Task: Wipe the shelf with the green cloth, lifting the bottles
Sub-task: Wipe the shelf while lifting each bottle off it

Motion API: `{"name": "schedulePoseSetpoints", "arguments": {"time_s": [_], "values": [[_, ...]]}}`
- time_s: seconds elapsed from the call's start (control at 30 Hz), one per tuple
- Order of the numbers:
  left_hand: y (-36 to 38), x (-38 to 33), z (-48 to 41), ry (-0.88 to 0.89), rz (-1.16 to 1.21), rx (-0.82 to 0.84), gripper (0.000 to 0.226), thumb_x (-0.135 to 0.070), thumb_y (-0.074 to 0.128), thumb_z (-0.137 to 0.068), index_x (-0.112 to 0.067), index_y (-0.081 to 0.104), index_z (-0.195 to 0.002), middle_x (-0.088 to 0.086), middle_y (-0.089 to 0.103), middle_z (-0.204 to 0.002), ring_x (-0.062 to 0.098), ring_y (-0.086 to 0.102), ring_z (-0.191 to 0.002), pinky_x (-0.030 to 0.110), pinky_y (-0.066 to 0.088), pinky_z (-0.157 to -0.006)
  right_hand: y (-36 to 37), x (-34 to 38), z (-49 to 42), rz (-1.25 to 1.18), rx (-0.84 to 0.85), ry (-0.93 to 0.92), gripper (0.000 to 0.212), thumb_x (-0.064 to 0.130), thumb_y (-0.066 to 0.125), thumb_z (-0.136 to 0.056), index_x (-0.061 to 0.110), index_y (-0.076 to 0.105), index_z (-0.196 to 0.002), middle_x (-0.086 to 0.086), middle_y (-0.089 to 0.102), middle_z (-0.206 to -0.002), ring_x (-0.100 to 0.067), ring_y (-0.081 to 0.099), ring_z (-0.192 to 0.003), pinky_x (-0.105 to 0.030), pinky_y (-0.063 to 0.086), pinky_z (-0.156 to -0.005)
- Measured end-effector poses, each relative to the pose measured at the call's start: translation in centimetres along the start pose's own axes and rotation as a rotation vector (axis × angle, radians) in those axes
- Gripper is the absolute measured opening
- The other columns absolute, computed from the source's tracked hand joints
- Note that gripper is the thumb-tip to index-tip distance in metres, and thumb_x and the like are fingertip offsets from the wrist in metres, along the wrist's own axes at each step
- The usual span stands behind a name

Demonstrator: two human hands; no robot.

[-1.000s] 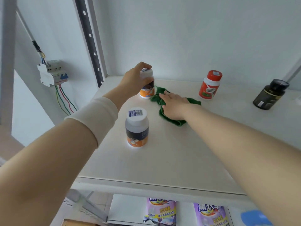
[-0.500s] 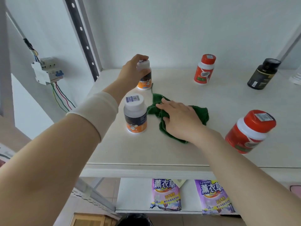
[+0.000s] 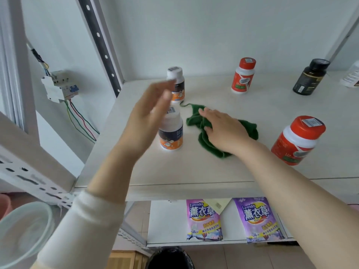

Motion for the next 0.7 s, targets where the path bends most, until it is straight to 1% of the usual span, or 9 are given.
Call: {"name": "schedulePoseSetpoints", "arguments": {"time_s": [0.07,0.1,0.2,0.3,0.37,0.47,0.57,0.63,0.7], "values": [[0.8,1.1,1.8,-0.032,-0.052,0.049,0.026,-0.035,0.054,-0.087,-0.037,0.050,-0.112,-0.023,0.058,-0.104,-0.012,0.056,-0.093,0.007,0.044,-0.081,0.0,0.0,-1.3,-0.020,-0.049,0.050,0.050,0.020,0.035,-0.095,0.028,0.021,-0.143,0.004,0.021,-0.154,-0.020,0.026,-0.139,-0.038,0.026,-0.110],[1.1,1.7,2.2,-0.060,-0.066,0.044,0.029,-0.028,0.057,-0.087,-0.036,0.049,-0.113,-0.022,0.058,-0.101,-0.010,0.057,-0.088,0.008,0.046,-0.079,-0.1,0.3,-1.4,-0.017,-0.074,0.046,0.049,0.020,0.036,-0.094,0.028,0.026,-0.141,0.004,0.023,-0.154,-0.020,0.028,-0.137,-0.037,0.027,-0.108],[0.8,2.4,2.4,-0.075,-0.066,-0.008,0.033,-0.017,0.056,-0.089,-0.042,0.048,-0.108,-0.012,0.060,-0.109,0.005,0.058,-0.099,0.019,0.048,-0.088,0.2,1.9,1.5,-0.040,-0.083,-0.063,0.045,0.017,0.041,-0.092,0.029,0.038,-0.136,0.009,0.027,-0.152,-0.018,0.034,-0.135,-0.035,0.028,-0.109],[-0.4,2.6,2.9,-0.076,-0.041,-0.058,0.031,-0.026,0.057,-0.084,-0.048,0.049,-0.103,-0.011,0.061,-0.114,0.008,0.059,-0.104,0.020,0.048,-0.087,0.5,3.4,6.8,-0.087,-0.100,-0.211,0.044,0.015,0.045,-0.091,0.028,0.044,-0.132,0.012,0.034,-0.148,-0.013,0.039,-0.132,-0.023,0.023,-0.107],[-1.2,2.7,3.2,-0.086,-0.038,-0.082,0.029,-0.032,0.054,-0.080,-0.050,0.049,-0.102,-0.014,0.062,-0.113,0.007,0.059,-0.106,0.021,0.050,-0.087,0.5,3.4,8.0,-0.096,-0.097,-0.222,0.043,0.016,0.044,-0.092,0.028,0.043,-0.134,0.013,0.034,-0.148,-0.009,0.037,-0.132,-0.018,0.022,-0.106],[-1.4,2.7,3.1,-0.100,-0.036,-0.074,0.029,-0.033,0.053,-0.079,-0.051,0.049,-0.101,-0.016,0.061,-0.112,0.008,0.059,-0.105,0.021,0.050,-0.088,0.2,2.5,5.2,-0.067,-0.111,-0.103,0.044,0.016,0.040,-0.094,0.026,0.037,-0.138,0.009,0.030,-0.151,-0.012,0.033,-0.136,-0.027,0.025,-0.110],[-1.2,2.9,2.7,-0.109,-0.047,-0.055,0.028,-0.034,0.053,-0.079,-0.049,0.050,-0.103,-0.015,0.063,-0.109,0.012,0.059,-0.103,0.029,0.050,-0.091,-0.6,0.2,-0.4,-0.061,-0.128,0.161,0.045,0.014,0.035,-0.095,0.021,0.032,-0.140,0.000,0.030,-0.151,-0.022,0.032,-0.135,-0.037,0.028,-0.109],[-1.1,3.1,2.5,-0.109,-0.050,-0.045,0.028,-0.032,0.053,-0.080,-0.048,0.049,-0.103,-0.012,0.064,-0.105,0.015,0.059,-0.100,0.036,0.049,-0.094,-1.1,-1.2,-3.9,-0.058,-0.157,0.310,0.046,0.011,0.036,-0.094,0.017,0.032,-0.139,-0.005,0.035,-0.147,-0.027,0.036,-0.131,-0.040,0.030,-0.106],[-1.2,3.2,2.3,-0.107,-0.051,-0.038,0.029,-0.031,0.053,-0.080,-0.049,0.049,-0.103,-0.008,0.064,-0.106,0.015,0.059,-0.101,0.039,0.049,-0.095,-1.4,-2.1,-7.1,-0.033,-0.200,0.392,0.045,0.011,0.038,-0.092,0.012,0.034,-0.137,-0.009,0.039,-0.143,-0.029,0.037,-0.129,-0.040,0.030,-0.106]]}}
Point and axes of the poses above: each hand's wrist, its own z-axis away from the middle knuckle, its own y-axis out of the palm, x = y × z, the point moved 5 cm from there along -z, towards the middle knuckle
